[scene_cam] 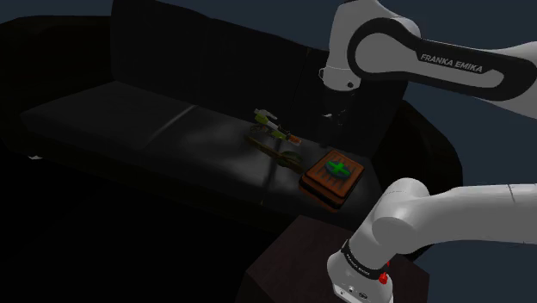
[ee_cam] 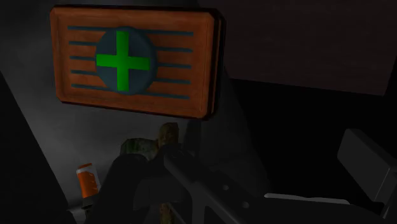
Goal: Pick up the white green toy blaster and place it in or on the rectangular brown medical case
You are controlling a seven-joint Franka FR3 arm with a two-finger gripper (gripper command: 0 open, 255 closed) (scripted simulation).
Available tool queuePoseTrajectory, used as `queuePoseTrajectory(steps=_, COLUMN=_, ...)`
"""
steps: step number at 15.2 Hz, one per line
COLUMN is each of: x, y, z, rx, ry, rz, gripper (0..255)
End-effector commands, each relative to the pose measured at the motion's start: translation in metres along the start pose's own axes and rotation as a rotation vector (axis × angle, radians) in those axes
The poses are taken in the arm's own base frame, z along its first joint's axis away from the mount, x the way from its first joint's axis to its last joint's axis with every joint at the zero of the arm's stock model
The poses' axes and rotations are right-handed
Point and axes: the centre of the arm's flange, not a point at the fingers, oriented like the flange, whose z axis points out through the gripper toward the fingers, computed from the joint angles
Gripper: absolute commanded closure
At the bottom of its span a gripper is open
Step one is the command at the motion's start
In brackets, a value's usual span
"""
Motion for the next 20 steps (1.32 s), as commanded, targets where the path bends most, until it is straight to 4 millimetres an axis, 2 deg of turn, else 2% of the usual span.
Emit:
queuePoseTrajectory(steps=1, x=0.0, y=0.0, z=0.0, rx=0.0, ry=0.0, rz=0.0, gripper=0)
queuePoseTrajectory(steps=10, x=0.069, y=0.082, z=0.044, rx=0.009, ry=0.048, rz=-0.085, gripper=0)
queuePoseTrajectory(steps=20, x=0.155, y=0.165, z=0.09, rx=0.019, ry=0.1, rz=-0.179, gripper=0)
